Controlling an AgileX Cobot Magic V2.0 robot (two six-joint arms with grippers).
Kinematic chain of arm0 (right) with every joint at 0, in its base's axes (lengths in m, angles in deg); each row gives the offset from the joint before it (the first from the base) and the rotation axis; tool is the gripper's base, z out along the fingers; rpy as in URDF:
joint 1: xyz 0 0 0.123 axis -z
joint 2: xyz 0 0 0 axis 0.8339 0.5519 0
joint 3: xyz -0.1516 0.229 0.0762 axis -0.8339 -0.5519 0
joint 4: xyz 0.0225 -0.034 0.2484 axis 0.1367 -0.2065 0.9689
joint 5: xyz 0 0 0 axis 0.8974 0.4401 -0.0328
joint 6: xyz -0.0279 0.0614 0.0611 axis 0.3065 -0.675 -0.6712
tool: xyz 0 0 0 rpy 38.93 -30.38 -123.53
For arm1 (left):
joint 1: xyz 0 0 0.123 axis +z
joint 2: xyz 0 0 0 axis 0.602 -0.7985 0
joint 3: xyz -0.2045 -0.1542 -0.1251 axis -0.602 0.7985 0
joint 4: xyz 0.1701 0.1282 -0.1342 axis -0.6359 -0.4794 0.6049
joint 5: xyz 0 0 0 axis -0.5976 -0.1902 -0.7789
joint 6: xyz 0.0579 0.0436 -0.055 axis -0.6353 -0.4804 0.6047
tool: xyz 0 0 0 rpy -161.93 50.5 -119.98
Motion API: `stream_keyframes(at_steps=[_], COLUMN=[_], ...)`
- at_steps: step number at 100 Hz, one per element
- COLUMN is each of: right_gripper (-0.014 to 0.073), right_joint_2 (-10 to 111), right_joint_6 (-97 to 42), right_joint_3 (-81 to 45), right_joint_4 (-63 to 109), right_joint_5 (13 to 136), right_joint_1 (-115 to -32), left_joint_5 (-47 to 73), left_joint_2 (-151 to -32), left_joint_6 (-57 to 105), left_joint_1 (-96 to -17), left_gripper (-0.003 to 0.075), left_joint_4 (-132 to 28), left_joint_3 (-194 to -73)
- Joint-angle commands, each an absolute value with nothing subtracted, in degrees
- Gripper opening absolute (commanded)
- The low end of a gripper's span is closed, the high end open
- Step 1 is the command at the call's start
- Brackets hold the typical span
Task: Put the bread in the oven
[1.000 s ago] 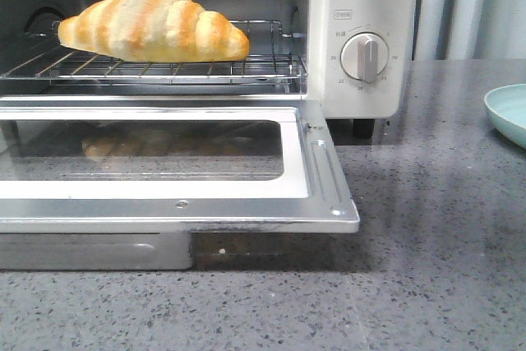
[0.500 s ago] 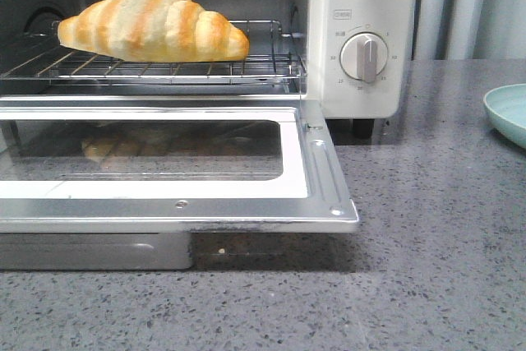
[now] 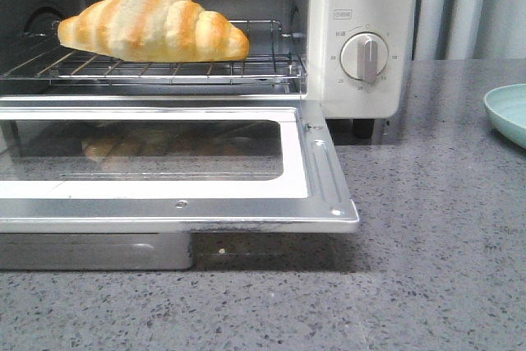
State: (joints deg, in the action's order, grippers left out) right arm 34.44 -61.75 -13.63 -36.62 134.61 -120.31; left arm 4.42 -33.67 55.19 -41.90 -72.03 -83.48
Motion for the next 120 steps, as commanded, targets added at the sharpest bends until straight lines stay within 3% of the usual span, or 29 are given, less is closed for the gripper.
stream_keyframes(at_steps=[1, 89, 120], right_gripper=[-0.0069, -0.0069, -0.0069], right_joint_2=[33.40, 29.38, 24.95], right_joint_6=[-62.03, -62.03, -72.61], right_joint_3=[-13.14, -16.36, -22.69], right_joint_4=[-41.15, -43.68, -38.94], right_joint_5=[136.72, 135.30, 125.31], right_joint_1=[-120.31, -120.31, -117.47], left_joint_5=[-0.47, -0.47, -0.47], left_joint_2=[-31.95, -31.95, -31.95], left_joint_6=[55.25, 55.25, 55.25], left_joint_1=[-41.72, -41.72, -41.72], left_gripper=[-0.0021, -0.0021, -0.0021], left_joint_4=[-71.45, -71.45, -71.45], left_joint_3=[-84.94, -84.94, -84.94])
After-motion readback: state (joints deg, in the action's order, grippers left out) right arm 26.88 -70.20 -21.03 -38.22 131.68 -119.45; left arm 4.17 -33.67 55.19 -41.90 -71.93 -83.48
